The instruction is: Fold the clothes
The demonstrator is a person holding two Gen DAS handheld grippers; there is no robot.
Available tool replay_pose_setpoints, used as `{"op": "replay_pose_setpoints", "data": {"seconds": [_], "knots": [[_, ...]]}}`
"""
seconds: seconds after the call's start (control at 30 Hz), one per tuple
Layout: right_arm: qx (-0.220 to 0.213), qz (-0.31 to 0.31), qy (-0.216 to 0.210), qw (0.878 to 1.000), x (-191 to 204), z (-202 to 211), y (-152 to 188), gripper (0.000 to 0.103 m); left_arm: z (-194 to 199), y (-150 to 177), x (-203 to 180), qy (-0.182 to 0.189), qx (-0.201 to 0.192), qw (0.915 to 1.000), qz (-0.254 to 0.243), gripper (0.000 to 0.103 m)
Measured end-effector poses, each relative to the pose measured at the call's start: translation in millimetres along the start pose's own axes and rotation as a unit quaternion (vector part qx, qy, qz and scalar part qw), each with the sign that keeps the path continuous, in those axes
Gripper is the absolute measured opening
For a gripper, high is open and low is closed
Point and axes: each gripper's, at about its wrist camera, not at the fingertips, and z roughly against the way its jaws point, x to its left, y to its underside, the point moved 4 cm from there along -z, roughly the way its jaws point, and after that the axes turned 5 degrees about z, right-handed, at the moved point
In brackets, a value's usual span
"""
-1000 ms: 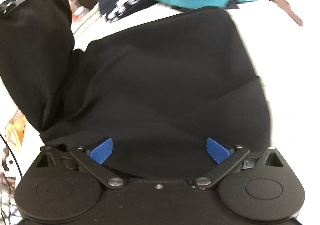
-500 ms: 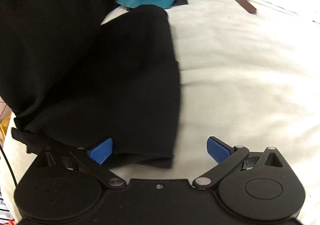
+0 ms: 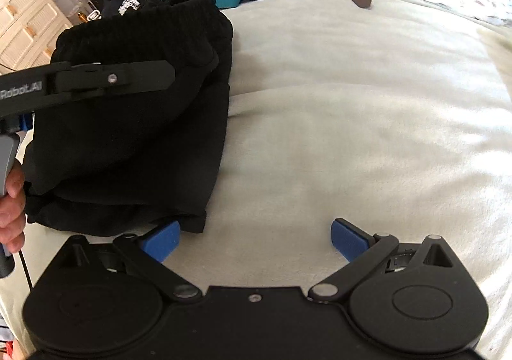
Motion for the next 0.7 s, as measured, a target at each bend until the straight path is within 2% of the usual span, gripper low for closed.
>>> {"op": "replay_pose_setpoints", "data": {"seconds": [0.13, 0.23, 0.33, 0.43, 0.5, 0.57, 0.63, 0.67, 0.7], "knots": [[0.007, -0.004, 0.001, 1.000, -1.1, 0.4, -0.5, 0.102, 11.0, 3.1, -6.9, -0.014, -0.013, 0.9997, 0.014, 0.084], [0.005, -0.001, -0.001, 1.000, -0.1, 4.4, -1.4, 0.102, 28.2, -3.5, -4.4, 0.000, -0.035, 0.9977, 0.058, 0.084], [0.003, 0.007, 0.002, 1.000, -0.2, 10.1, -1.0, 0.102, 53.8, -8.6, 3.6, -0.003, -0.064, 0.9944, 0.084, 0.084], [-0.007, 0.017, 0.005, 1.000, 0.2, 20.1, -4.2, 0.102, 86.9, -15.0, 24.8, -0.034, -0.095, 0.9894, 0.104, 0.084], [-0.021, 0.032, 0.001, 0.999, -2.2, 31.0, -10.3, 0.102, 104.7, -17.8, 42.8, -0.064, -0.100, 0.9865, 0.113, 0.084], [-0.065, 0.043, -0.008, 0.997, -8.0, 55.4, -36.1, 0.102, 120.9, -17.2, 71.0, -0.130, -0.092, 0.9808, 0.112, 0.084], [-0.103, 0.019, -0.042, 0.994, -15.9, 71.0, -59.5, 0.102, 130.3, -13.7, 93.4, -0.183, -0.081, 0.9727, 0.118, 0.084], [-0.114, 0.002, -0.055, 0.992, -18.4, 73.9, -73.3, 0.102, 134.4, -9.7, 104.3, -0.197, -0.076, 0.9693, 0.126, 0.084], [-0.106, 0.011, -0.050, 0.993, -10.6, 67.5, -84.9, 0.099, 136.1, -6.8, 109.4, -0.201, -0.074, 0.9678, 0.132, 0.084]]}}
